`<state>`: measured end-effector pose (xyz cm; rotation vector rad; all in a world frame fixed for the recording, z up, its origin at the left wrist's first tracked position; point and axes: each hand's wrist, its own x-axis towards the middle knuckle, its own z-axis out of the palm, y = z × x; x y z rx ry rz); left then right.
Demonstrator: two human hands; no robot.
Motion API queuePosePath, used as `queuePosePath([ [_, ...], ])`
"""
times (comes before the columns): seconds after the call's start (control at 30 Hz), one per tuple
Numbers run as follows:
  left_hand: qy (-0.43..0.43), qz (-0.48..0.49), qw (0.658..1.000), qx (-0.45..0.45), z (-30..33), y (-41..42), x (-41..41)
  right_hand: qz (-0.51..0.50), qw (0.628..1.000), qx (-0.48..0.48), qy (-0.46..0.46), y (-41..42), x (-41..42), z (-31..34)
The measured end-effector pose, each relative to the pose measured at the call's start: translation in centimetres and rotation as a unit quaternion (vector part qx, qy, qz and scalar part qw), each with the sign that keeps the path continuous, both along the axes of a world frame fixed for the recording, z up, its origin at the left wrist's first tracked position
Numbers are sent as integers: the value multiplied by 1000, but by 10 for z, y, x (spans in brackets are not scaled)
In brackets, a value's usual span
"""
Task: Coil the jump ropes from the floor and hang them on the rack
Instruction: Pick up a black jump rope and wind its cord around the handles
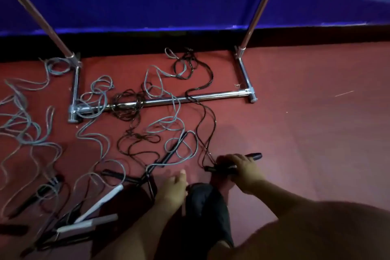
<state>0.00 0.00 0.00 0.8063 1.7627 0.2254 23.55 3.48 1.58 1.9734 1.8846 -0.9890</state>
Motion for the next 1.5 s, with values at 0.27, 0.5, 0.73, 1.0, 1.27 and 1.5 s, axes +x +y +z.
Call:
queuePosePath([
  [0.27,-25,76,997,9,-12,5,-1,132,970,85,-183,-4,-15,-40],
  [0.5,-88,145,984,55,47,26,15,-127,981,41,144,20,-50,6],
  [0.73,-141,132,948,252,213,61,-9,-148,874,54,460,83,-100,194],
  [1.0,-34,62,899,432,416,23,-58,-161,727,24,667,50,-140,427],
  [1.27,-247,42,932,263,472,-45,-83,-147,680,35,717,-10,-178,461],
  [1.5,-350,134,894,246,444,-73,-119,-25,784,93,613,-28,-201,453],
])
